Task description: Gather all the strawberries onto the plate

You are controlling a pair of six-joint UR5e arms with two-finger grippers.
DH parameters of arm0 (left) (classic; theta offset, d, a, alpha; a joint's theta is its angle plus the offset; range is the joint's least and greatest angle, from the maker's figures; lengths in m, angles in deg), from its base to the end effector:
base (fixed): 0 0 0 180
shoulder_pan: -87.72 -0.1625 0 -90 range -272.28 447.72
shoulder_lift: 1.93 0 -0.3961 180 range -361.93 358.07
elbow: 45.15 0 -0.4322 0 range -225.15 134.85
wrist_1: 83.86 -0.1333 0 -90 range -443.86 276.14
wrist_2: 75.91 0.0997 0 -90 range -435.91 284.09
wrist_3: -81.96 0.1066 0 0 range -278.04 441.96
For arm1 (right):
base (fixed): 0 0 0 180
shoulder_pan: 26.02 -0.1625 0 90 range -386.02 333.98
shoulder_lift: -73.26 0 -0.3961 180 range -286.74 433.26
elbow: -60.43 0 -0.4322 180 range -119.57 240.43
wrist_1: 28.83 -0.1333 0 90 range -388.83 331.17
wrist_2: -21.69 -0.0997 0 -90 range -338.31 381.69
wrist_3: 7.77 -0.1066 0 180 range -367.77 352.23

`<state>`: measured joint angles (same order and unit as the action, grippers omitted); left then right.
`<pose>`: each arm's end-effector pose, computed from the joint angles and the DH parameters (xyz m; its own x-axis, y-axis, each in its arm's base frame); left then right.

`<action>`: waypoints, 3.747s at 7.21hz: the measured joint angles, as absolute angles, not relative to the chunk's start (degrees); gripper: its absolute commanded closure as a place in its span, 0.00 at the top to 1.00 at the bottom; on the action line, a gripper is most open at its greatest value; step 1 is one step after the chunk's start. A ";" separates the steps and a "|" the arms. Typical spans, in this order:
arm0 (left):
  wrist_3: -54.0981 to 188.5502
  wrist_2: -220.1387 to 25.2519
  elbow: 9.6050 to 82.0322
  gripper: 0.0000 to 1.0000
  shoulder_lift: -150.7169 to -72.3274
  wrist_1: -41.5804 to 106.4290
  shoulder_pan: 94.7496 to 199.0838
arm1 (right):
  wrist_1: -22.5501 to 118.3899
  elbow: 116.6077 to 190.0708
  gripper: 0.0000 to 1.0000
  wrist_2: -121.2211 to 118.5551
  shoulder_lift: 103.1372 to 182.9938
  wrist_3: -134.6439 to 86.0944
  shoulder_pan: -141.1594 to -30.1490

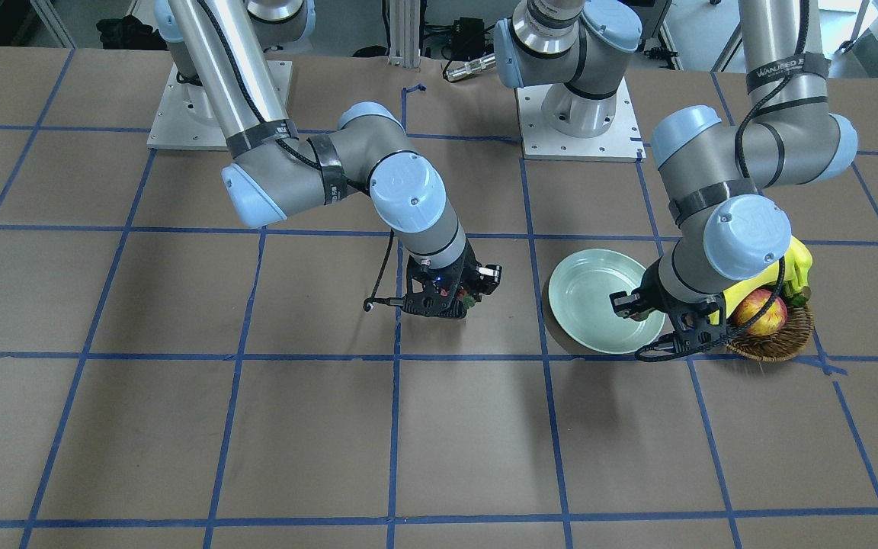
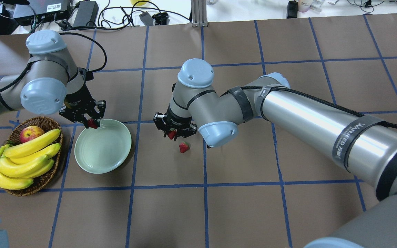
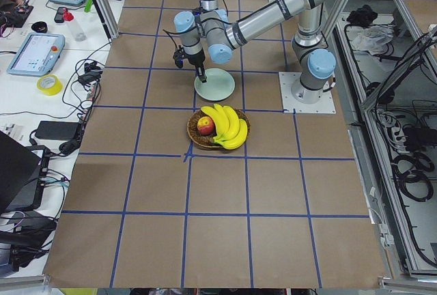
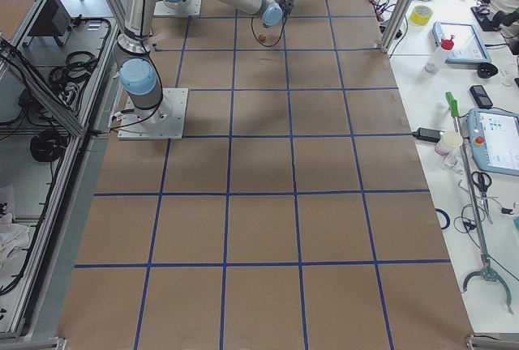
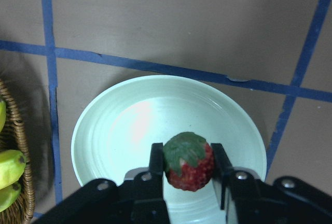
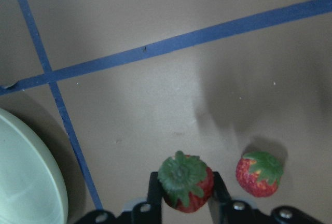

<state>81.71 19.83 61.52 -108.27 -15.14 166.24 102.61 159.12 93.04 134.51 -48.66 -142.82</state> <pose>-0.0107 -0.5633 0.1830 -0.9783 -0.1823 -0.0988 -0.1991 0.9587 0.2029 0.4381 -0.4959 0.1532 -0.9262 0.2449 -0.2868 0.2070 0.9658 0.1561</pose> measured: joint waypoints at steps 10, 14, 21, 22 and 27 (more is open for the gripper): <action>80.48 12.75 58.94 1.00 -107.43 -8.70 165.14 | 83.12 148.09 0.85 101.80 143.30 -44.64 -140.06; 73.47 5.94 57.80 1.00 -108.22 -14.82 178.63 | 58.92 138.70 1.00 107.29 154.21 -27.78 -125.71; 72.97 2.07 67.27 0.64 -110.51 -24.99 186.81 | 54.96 146.21 1.00 112.48 167.74 -11.49 -120.16; 72.98 2.01 67.46 0.64 -110.97 -25.03 186.86 | 57.26 146.55 1.00 112.46 167.77 -11.48 -120.16; 72.97 1.90 67.87 0.54 -112.40 -24.97 186.95 | 60.70 146.72 1.00 112.40 167.59 -11.34 -120.17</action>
<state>72.97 1.90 67.87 -112.40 -24.97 186.95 60.70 146.72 112.40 167.59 -11.34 -120.17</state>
